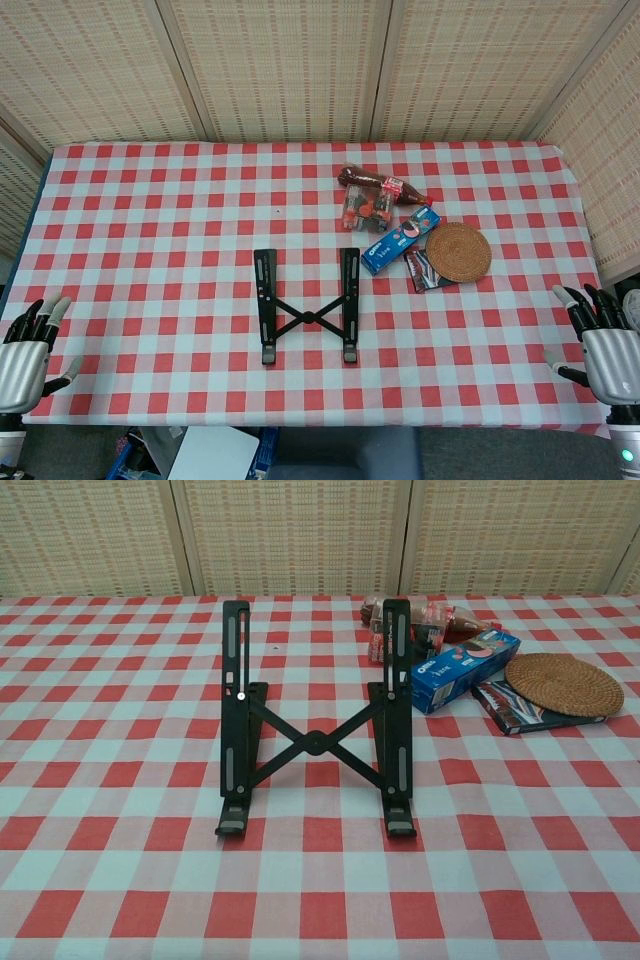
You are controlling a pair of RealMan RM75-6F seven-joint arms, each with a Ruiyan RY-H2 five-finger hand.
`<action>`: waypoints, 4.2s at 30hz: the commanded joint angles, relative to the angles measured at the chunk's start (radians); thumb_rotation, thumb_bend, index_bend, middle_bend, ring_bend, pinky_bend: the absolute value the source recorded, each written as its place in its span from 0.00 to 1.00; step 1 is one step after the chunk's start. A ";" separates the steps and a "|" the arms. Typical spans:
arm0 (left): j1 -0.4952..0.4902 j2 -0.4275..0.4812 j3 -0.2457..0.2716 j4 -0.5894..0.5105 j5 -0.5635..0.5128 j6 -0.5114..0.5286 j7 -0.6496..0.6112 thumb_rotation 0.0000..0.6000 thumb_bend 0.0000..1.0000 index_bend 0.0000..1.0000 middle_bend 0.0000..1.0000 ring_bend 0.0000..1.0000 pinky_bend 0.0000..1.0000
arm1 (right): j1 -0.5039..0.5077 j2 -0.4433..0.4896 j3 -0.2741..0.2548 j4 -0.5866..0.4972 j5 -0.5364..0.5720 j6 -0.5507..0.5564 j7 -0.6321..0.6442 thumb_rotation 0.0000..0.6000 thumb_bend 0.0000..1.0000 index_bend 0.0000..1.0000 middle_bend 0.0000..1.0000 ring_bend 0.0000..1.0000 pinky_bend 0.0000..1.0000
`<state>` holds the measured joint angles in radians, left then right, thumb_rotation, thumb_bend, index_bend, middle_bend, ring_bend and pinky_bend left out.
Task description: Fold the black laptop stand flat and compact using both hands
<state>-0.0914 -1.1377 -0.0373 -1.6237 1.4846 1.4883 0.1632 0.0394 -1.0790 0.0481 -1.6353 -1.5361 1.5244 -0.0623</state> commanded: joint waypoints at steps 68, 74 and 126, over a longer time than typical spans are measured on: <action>-0.635 -0.130 -0.165 0.188 -0.051 -0.688 -1.074 0.04 0.23 0.10 0.10 0.19 0.26 | 0.441 -0.251 0.180 -0.122 0.330 -0.603 0.637 1.00 0.03 0.03 0.10 0.03 0.07; -0.681 -0.176 -0.183 0.229 -0.090 -0.749 -1.134 0.06 0.23 0.11 0.12 0.21 0.28 | 0.478 -0.315 0.200 -0.068 0.365 -0.630 0.622 1.00 0.03 0.03 0.10 0.03 0.07; -0.744 -0.074 0.027 0.163 0.254 -0.590 -1.655 0.14 0.23 0.30 0.43 0.45 0.52 | 0.528 -0.396 0.069 0.056 -0.055 -0.546 0.920 1.00 0.03 0.03 0.12 0.02 0.07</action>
<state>-0.8384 -1.2304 -0.0318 -1.4458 1.7150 0.8756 -1.4802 0.5736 -1.4920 0.1374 -1.5746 -1.5672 0.9579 0.8475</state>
